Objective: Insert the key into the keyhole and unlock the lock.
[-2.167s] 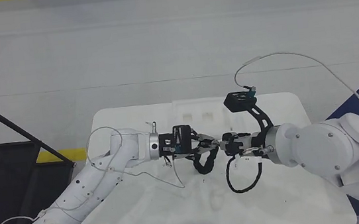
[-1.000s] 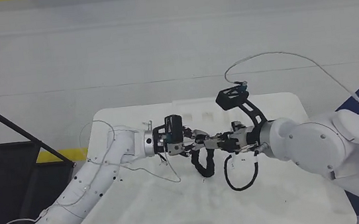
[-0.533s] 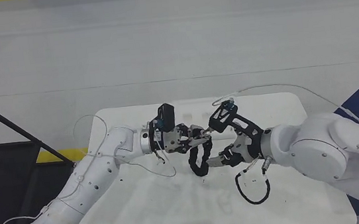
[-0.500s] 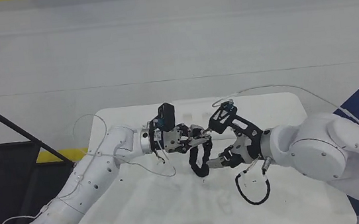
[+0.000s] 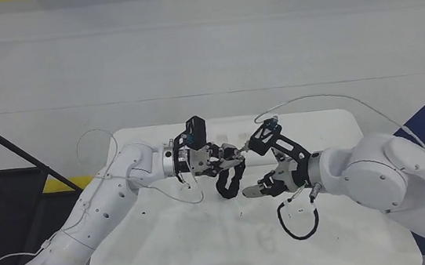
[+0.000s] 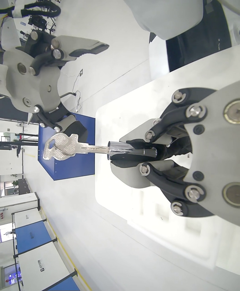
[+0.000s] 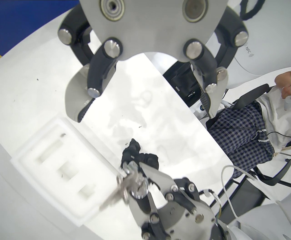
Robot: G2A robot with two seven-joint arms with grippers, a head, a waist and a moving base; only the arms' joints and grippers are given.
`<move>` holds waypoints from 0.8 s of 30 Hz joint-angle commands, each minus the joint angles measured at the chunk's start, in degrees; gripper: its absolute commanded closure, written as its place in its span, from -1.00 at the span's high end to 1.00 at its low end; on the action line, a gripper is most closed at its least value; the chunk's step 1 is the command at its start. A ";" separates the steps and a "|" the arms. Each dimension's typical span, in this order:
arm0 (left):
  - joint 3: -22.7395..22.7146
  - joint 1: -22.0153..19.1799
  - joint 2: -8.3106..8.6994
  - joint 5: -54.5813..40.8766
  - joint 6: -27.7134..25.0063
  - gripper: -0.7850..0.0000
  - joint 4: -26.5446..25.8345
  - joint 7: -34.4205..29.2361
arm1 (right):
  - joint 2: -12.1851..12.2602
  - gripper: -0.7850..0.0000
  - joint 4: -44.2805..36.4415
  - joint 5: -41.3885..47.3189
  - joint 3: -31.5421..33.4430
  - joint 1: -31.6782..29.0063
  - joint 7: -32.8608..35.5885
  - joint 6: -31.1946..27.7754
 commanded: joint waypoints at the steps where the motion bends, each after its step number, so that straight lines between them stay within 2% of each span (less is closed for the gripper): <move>1: 0.59 -0.35 0.08 -1.52 0.00 -1.00 -0.18 -2.07 | 0.09 1.00 1.11 -1.78 0.81 -0.10 -1.99 -5.56; 6: 1.90 -1.56 0.30 -5.76 0.00 -1.00 -0.26 -6.62 | 0.65 1.00 3.00 -13.14 2.27 0.01 -5.39 -21.57; 11: 3.41 -2.62 0.38 -9.69 0.00 -1.00 -0.38 -10.21 | 1.07 1.00 3.51 -23.47 2.86 -1.89 -10.35 -30.88; 17: 4.45 -3.41 0.36 -12.54 0.00 -1.00 0.18 -12.62 | 1.03 1.00 0.99 -31.80 2.69 -4.09 -13.53 -34.12; 24: 4.37 -3.67 0.21 -13.16 0.00 -1.00 0.61 -12.88 | 0.13 1.00 0.24 -32.47 1.32 -4.31 -11.83 -35.38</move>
